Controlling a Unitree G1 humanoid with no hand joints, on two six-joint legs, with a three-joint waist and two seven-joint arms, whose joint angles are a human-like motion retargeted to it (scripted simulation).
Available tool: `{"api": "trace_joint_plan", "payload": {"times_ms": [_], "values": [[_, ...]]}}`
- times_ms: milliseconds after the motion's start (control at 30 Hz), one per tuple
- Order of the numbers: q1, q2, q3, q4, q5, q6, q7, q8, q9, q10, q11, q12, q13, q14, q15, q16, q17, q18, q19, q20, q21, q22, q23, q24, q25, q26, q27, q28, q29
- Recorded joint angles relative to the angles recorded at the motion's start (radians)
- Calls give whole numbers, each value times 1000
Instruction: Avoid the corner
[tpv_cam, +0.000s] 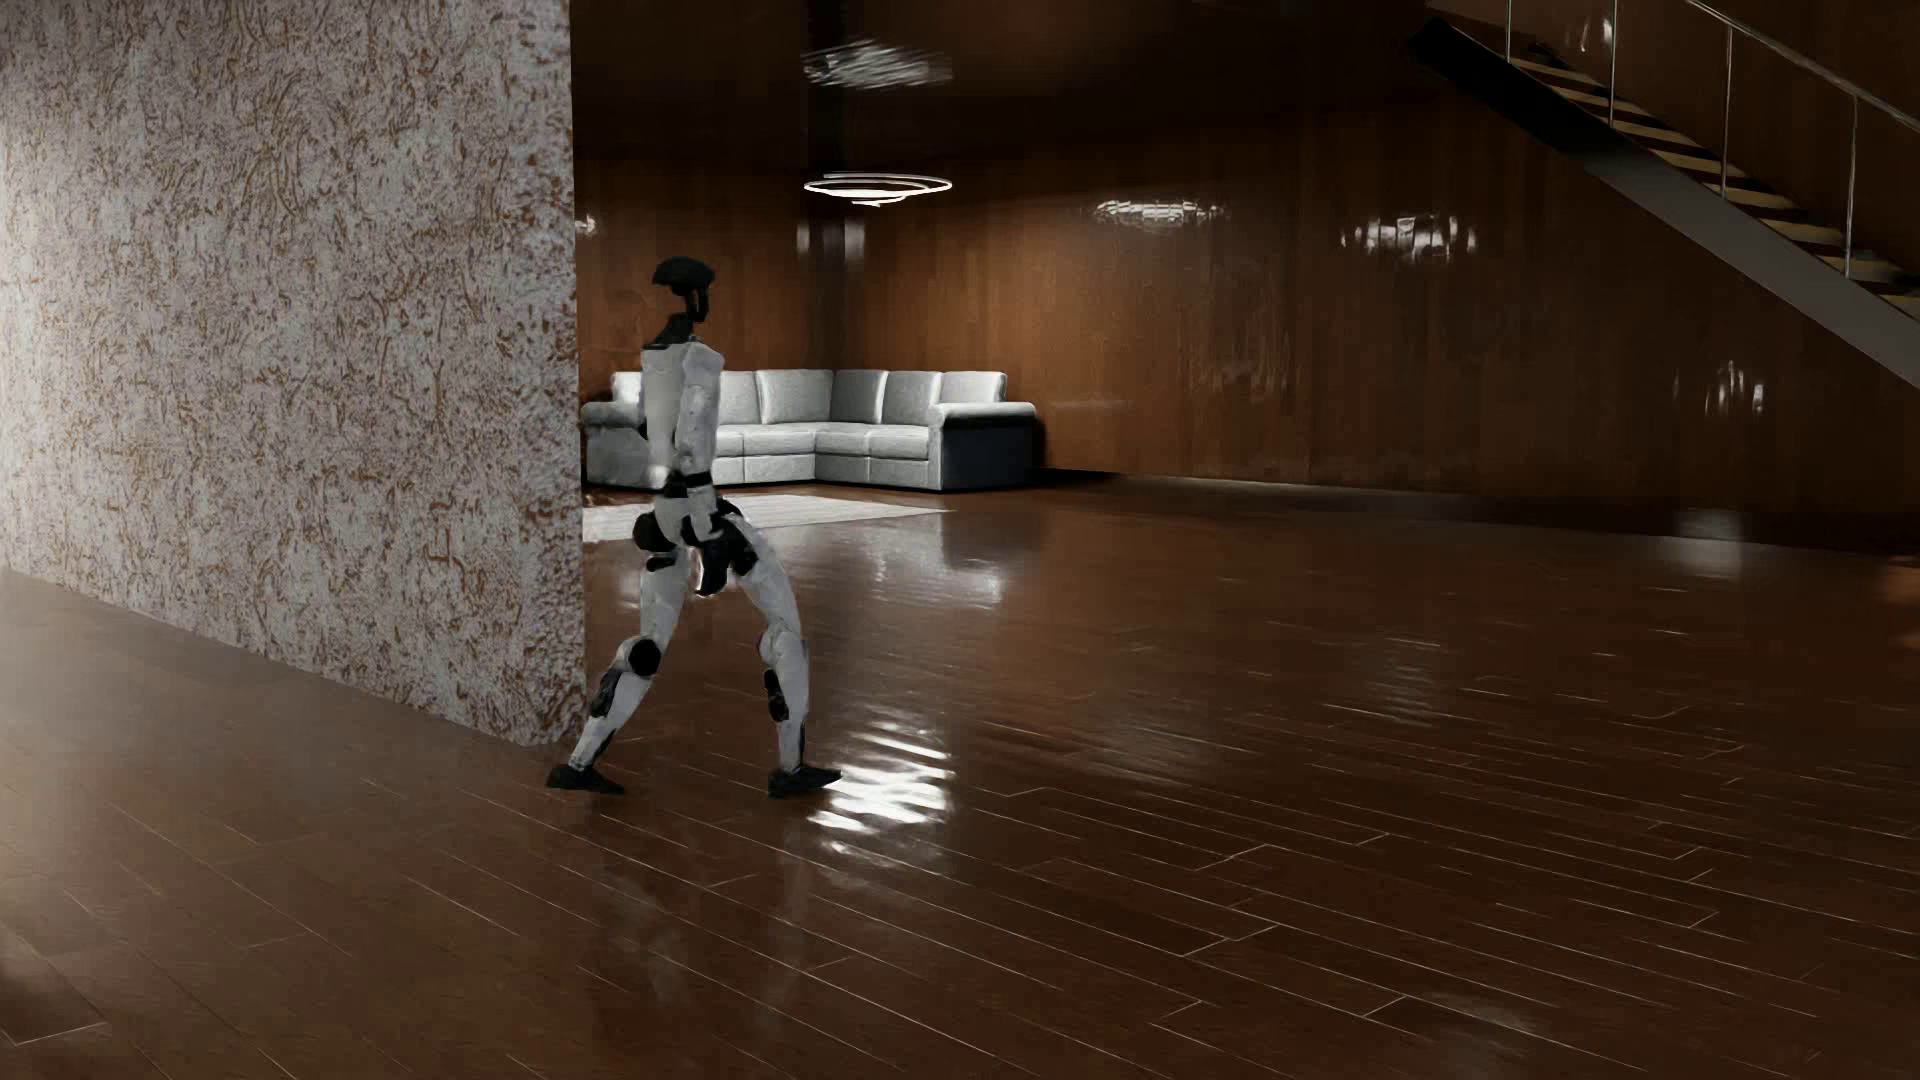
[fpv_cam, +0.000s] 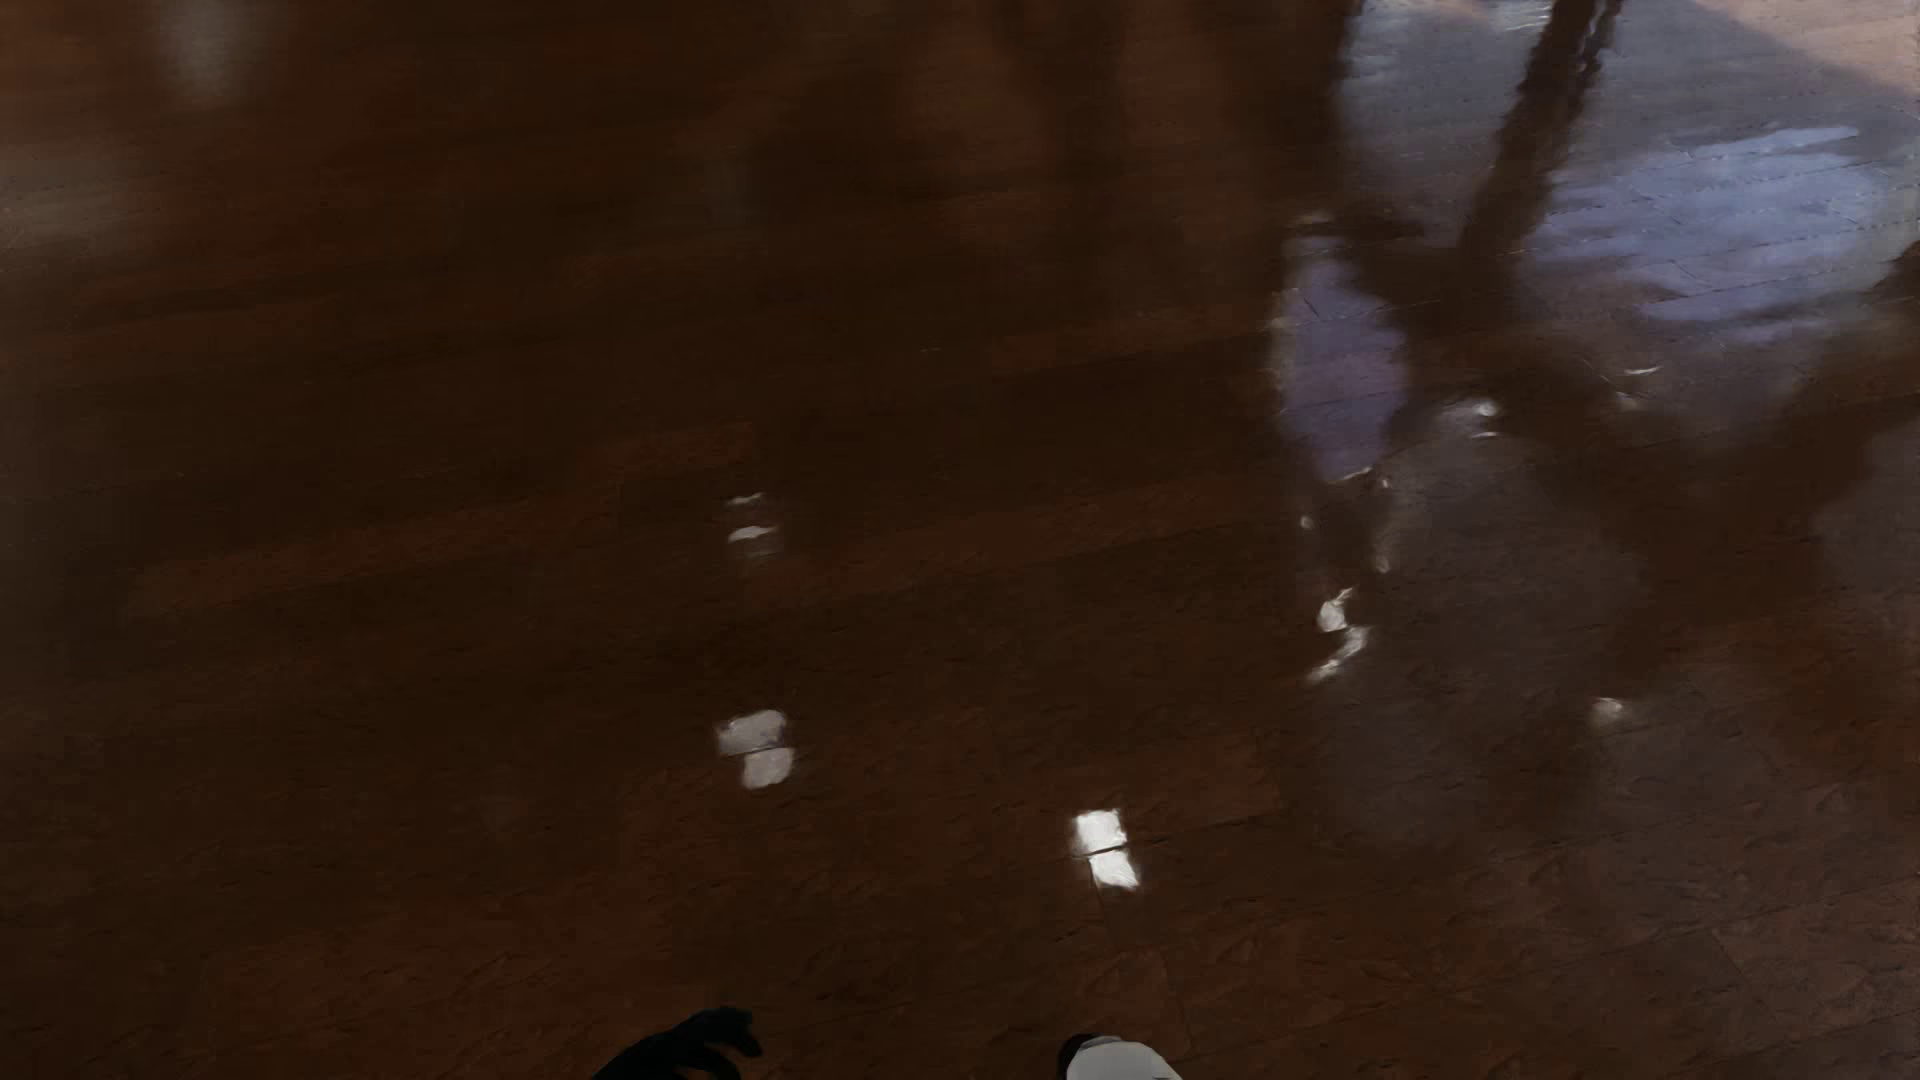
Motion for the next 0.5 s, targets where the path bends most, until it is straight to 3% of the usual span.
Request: {"api": "trace_joint_plan", "payload": {"times_ms": [33,67,100,133,167,200,267,300,333,367,400,433,467,500], "values": [[48,-19,-29,30,29,16,0,0,14,36,93,21,-8,54,8,2,-3,0,0,58,19,-30,13,0,0,0,0,0,0],[38,-44,-49,59,48,34,0,0,-4,132,184,41,-7,176,66,-15,-2,0,0,87,25,-16,32,0,0,0,0,0,0],[8,-14,-57,108,100,70,0,0,3,307,272,74,-10,386,32,-49,-1,0,0,100,24,17,60,0,0,0,0,0,0],[-109,19,-34,101,134,66,0,0,1,566,287,104,-24,563,-23,-61,6,0,0,87,7,32,69,0,0,0,0,0,0],[-230,89,-13,122,178,74,0,0,22,835,279,115,-27,569,-75,-75,13,0,0,61,-26,54,48,0,0,0,0,0,0],[-349,186,24,119,169,60,0,0,41,991,243,115,-43,502,-99,-74,12,0,0,-15,-15,71,18,0,0,0,0,0,0],[-547,335,156,83,142,1,0,0,53,914,162,189,-72,516,-123,-71,12,0,0,-36,-9,33,-68,0,0,0,0,0,0],[-598,420,206,68,118,-10,0,0,64,711,127,193,-92,609,-137,-88,-2,0,0,-94,-5,128,-105,0,0,0,0,0,0],[-661,476,255,69,119,-17,0,0,50,476,84,224,-103,667,-154,-98,-4,0,0,-53,-31,155,-151,0,0,0,0,0,0],[-673,562,284,58,115,-21,0,0,41,225,43,248,-110,576,-185,-98,-12,0,0,-45,-47,183,-189,0,0,0,0,0,0],[-669,625,299,48,135,-8,0,0,24,110,10,265,-123,176,-226,-92,-24,0,0,-75,-82,188,-227,0,0,0,0,0,0],[-690,660,309,57,140,-2,0,0,-3,-278,8,288,-127,484,-286,-81,-39,0,0,-97,-112,187,-255,0,0,0,0,0,0],[-709,690,321,59,157,8,0,0,-12,-334,10,309,-134,548,-326,-76,-47,0,0,-120,-139,197,-256,0,0,0,0,0,0],[-745,722,339,44,153,-5,0,0,-3,53,34,318,-127,163,-337,-73,-41,0,0,-138,-174,210,-248,0,0,0,0,0,0]]}}
